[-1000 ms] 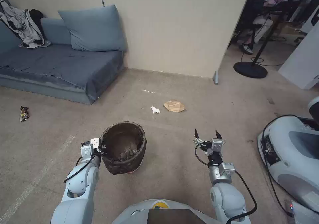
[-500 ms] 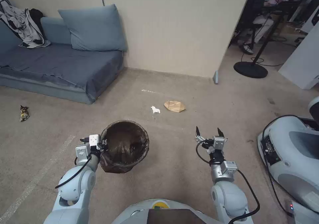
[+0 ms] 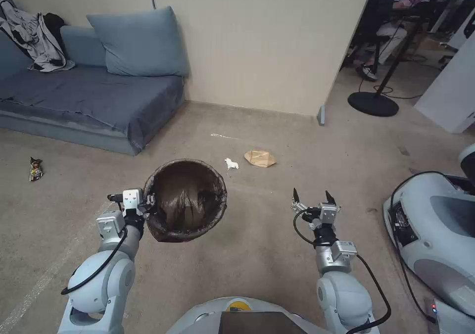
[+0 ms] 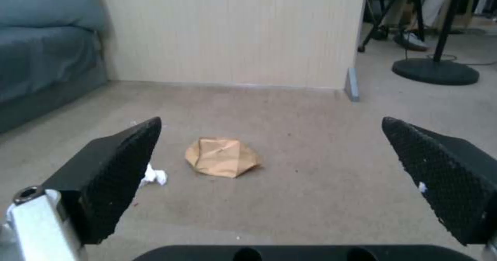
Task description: Pick up the trash bin, then pick up the garbage from the floor and place it into the trash bin.
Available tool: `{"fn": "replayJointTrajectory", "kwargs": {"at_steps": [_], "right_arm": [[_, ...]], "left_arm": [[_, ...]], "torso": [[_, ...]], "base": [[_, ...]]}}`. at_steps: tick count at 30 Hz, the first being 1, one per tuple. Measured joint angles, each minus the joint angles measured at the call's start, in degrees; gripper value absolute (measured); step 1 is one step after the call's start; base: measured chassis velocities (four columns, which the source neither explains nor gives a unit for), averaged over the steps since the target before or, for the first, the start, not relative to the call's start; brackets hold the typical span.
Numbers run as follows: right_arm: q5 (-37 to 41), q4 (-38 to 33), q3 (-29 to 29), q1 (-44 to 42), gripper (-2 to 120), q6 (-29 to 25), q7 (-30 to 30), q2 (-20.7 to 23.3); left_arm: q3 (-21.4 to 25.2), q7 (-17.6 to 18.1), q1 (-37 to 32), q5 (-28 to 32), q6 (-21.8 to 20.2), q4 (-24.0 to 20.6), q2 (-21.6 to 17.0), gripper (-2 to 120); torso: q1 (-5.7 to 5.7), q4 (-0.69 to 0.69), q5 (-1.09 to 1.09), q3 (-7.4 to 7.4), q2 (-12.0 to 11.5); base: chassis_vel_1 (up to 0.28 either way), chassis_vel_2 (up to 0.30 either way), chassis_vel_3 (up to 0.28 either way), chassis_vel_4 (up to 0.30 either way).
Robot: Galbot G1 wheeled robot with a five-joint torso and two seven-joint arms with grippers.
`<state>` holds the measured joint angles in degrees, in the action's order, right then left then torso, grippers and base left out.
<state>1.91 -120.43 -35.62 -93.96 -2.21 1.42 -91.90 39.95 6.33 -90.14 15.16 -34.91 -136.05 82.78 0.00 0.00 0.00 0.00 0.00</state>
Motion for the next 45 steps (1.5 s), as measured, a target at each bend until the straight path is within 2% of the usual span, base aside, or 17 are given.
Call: {"fn": "replayJointTrajectory", "kwargs": {"at_steps": [9, 14, 31, 45], "right_arm": [[0.3, -0.3, -0.4, -0.3, 100, -0.2, 1.4, 0.2], [0.5, -0.4, -0.8, -0.4, 100, -0.2, 1.8, 0.4], [1.0, -0.4, -1.1, -0.4, 100, -0.9, 2.3, 0.4], [0.9, -0.1, -0.9, -0.3, 100, -1.0, 2.4, 0.3]], "left_arm": [[1.1, 3.3, 0.3, -0.8, 0.7, -2.0, 0.4, 4], [1.6, 3.9, 0.0, -1.7, 0.6, -3.2, 0.6, 4], [2.3, 3.0, -0.5, -1.1, -0.7, -4.0, 0.6, 4], [2.0, 2.6, -1.1, -1.0, -0.8, -3.3, 0.9, 4]], "torso": [[0.00, 0.00, -0.01, 0.00, 0.0], [0.00, 0.00, 0.00, 0.00, 0.0], [0.00, 0.01, 0.00, 0.00, 0.0], [0.00, 0.02, 0.01, 0.00, 0.0]], "base": [[0.000, 0.000, 0.000, 0.000], [0.000, 0.000, 0.000, 0.000], [-0.007, 0.007, 0.005, -0.002], [-0.169, 0.166, 0.171, -0.169]]}}
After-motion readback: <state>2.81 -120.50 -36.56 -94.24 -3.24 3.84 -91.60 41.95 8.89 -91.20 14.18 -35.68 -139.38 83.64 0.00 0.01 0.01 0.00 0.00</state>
